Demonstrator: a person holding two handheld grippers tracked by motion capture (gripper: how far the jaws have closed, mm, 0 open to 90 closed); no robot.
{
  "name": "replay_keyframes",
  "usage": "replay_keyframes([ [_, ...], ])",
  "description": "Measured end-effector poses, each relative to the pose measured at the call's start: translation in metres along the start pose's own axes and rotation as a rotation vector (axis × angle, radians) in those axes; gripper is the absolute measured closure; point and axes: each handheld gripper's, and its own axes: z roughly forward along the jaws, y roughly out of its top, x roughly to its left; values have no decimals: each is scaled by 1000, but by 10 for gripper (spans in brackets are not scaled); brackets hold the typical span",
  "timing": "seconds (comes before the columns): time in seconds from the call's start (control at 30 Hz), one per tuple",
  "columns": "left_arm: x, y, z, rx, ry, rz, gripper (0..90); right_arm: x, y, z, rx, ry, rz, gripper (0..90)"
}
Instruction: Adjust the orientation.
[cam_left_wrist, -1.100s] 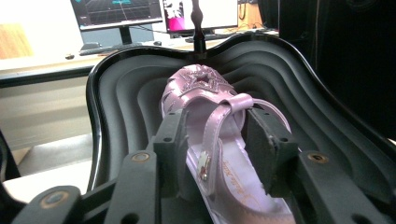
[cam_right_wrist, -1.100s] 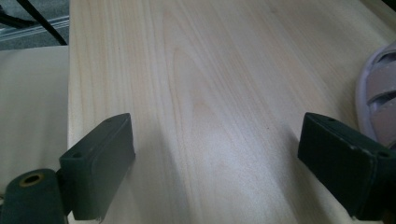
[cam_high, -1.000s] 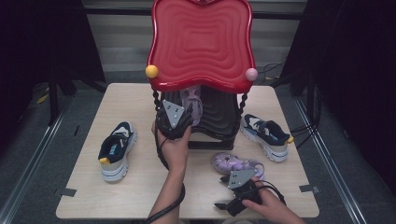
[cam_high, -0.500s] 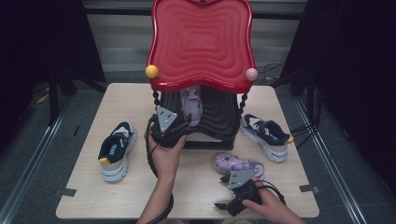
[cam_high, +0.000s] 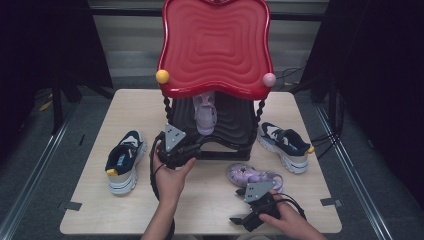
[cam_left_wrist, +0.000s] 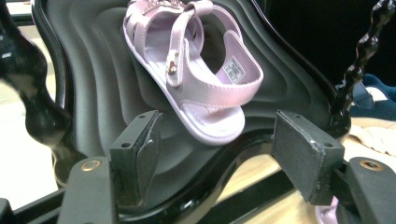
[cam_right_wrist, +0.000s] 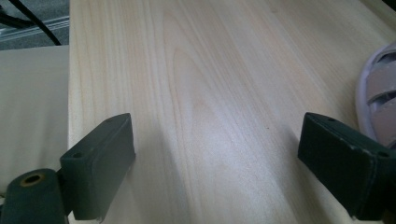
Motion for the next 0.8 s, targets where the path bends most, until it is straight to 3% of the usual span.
replay_keyframes([
  [0.23,3,-10,-3,43,-38,-9,283,0,0,0,0,-1,0,100],
  [0.33,4,-14,-2,66,-64,8,269,0,0,0,0,-1,0,100],
  [0.57,8,-21,-4,83,-98,-9,251,0,0,0,1,0,1,99],
  [0.8,9,-28,-6,121,-127,20,245,0,0,0,-1,1,0,100],
])
